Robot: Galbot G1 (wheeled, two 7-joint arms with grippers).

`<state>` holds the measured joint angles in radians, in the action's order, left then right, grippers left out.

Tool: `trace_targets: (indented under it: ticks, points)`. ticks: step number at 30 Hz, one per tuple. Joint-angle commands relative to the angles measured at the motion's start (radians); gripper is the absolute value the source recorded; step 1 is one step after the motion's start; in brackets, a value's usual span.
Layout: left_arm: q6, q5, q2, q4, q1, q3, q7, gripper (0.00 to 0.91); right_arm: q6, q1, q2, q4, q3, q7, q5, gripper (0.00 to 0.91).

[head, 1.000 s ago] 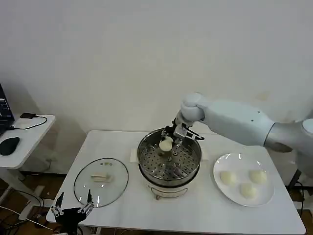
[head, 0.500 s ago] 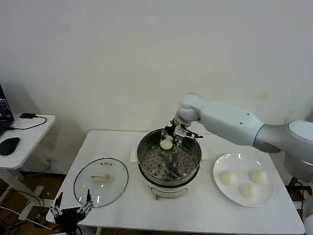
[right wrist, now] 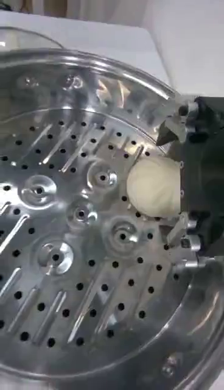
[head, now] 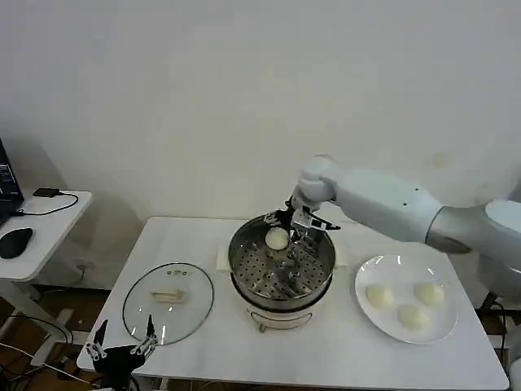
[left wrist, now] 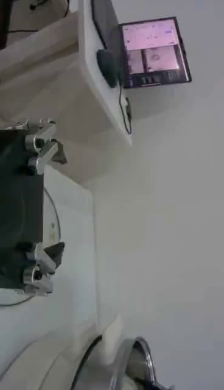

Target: Take steamed baozi put them in steamer then cover it.

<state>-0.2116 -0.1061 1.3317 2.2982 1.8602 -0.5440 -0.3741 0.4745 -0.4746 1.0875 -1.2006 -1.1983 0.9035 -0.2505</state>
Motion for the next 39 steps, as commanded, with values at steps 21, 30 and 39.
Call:
trace_targets:
  ticks: [21,30,39]
  points:
    - [-0.016,0.006,-0.127,0.014,-0.094,0.0,0.164,0.907,-0.547,-0.049,-0.857,-0.474,-0.155,0.094,0.23,0.907]
    - [-0.015,0.009,-0.124,0.01,-0.096,0.0,0.161,0.907,-0.712,0.374,-0.825,-0.431,0.156,0.072,0.246,0.907]
    - [-0.009,0.024,-0.104,0.025,-0.066,-0.005,0.158,0.907,-0.741,0.542,-0.682,-0.288,0.287,0.046,0.249,0.907]
